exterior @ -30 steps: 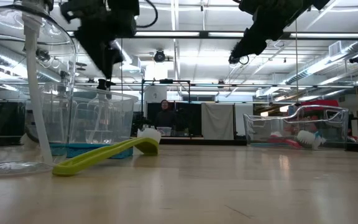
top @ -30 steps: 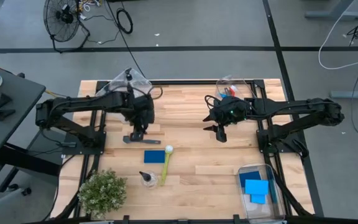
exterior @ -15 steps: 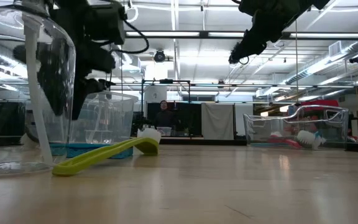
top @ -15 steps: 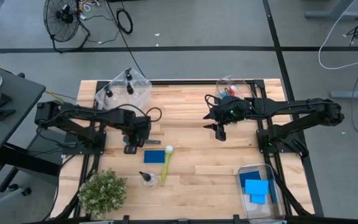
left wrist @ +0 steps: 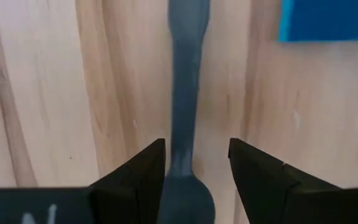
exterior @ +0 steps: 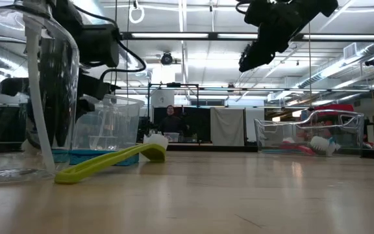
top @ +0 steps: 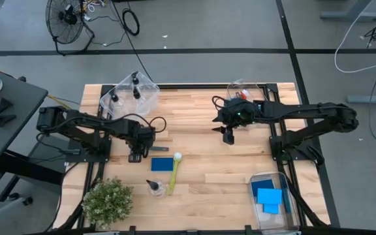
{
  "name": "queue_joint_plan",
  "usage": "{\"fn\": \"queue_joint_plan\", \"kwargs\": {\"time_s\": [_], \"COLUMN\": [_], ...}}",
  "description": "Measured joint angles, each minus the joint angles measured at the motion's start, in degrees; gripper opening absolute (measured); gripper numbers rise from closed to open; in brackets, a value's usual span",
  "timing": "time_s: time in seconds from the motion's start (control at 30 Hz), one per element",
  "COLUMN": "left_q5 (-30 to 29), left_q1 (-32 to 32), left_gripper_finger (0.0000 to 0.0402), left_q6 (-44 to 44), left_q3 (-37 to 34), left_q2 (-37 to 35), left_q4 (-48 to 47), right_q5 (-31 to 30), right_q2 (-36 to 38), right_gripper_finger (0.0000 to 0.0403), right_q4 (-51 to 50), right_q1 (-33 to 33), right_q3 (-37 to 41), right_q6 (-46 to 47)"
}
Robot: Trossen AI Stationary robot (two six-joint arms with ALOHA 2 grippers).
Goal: Pick & Place Kitchen Sink Supplies
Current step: Put the gray cleaning brush into the top transparent bin
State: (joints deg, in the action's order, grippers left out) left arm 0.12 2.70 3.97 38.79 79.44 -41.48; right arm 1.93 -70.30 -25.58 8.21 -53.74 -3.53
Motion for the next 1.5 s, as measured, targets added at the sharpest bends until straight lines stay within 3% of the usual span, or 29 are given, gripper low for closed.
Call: {"fn": "queue_joint_plan", "kwargs": {"time_s": [0.53,0.8,0.9,1.17,1.5], "left_q5": [-0.88,-1.22,0.52,1.36,-1.75], "left_q1": [0.1,0.13,0.0,0.1,1.09], "left_gripper_finger": [0.0164,0.0086,0.0052,0.0051,0.006], "left_q6": [-0.84,-0.25,0.09,1.49,9.11], "left_q3": [-0.3,1.16,3.44,9.62,24.08], "left_q2": [7.17,6.81,6.93,6.86,6.77], "left_q4": [1.57,0.3,-1.24,-6.05,-13.32], "right_q5": [0.47,0.48,0.48,0.47,0.46], "right_q2": [-5.21,-5.21,-5.2,-4.95,-1.55], "right_gripper_finger": [0.0185,0.0185,0.0185,0.0185,0.0185], "right_q4": [3.68,4.14,5.07,9.14,15.58], "right_q1": [-0.02,-0.02,-0.02,-0.02,-0.02], "right_q3": [0.0,0.0,0.0,0.0,0.0], "right_q6": [1.99,1.99,1.95,-0.28,-1.77]}}
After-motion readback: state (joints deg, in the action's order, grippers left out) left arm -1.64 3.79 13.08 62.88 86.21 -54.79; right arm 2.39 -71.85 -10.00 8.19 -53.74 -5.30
